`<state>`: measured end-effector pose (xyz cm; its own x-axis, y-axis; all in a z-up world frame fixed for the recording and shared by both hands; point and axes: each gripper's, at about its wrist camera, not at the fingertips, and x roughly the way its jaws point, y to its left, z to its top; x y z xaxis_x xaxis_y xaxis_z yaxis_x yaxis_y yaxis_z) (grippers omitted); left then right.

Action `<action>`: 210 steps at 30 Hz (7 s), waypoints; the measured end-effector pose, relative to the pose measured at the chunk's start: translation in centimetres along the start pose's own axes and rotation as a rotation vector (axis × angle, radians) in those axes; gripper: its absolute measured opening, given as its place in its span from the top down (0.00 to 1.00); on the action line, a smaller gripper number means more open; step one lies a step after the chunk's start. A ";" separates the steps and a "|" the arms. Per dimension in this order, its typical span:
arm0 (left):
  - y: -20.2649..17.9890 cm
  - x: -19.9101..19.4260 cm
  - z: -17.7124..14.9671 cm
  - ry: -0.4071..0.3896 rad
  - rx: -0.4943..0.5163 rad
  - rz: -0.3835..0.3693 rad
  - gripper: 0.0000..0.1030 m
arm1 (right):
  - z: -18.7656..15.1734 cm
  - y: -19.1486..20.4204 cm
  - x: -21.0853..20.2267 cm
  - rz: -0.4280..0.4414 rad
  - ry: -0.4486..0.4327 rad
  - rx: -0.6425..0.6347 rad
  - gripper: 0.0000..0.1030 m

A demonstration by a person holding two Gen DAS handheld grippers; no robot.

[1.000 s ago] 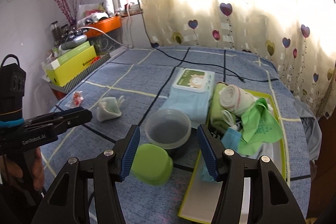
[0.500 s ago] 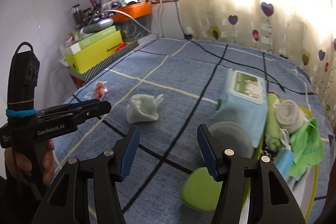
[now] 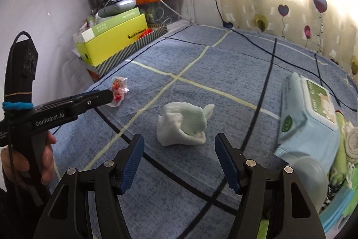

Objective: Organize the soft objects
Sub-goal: 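Move both grippers over the white knit glove and red candy bag, then grasp the red candy bag with the left gripper while the right grasps the white glove, then carry the candy bag and white glove toward the box with both grippers, then lower the glove and candy bag into the box and open both grippers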

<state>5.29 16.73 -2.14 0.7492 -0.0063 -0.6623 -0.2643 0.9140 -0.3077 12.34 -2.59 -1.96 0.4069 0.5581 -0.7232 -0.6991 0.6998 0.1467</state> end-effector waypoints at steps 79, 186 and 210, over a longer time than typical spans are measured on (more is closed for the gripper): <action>-13.6 -5.0 -2.7 -0.079 0.252 -0.157 0.81 | -4.6 -3.8 -12.6 -0.103 -0.264 0.109 0.64; -34.7 3.6 -12.9 0.313 0.641 -0.434 0.81 | -17.1 -19.7 -16.5 -0.307 -0.132 0.386 0.62; -34.1 2.9 -12.4 0.300 0.619 -0.456 0.80 | -17.1 -19.0 -18.1 -0.343 -0.163 0.376 0.42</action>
<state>9.00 -19.51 -2.05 0.4848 -0.4587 -0.7447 0.4745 0.8532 -0.2166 8.22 -33.66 -3.21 0.6822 0.3106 -0.6620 -0.2632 0.9489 0.1740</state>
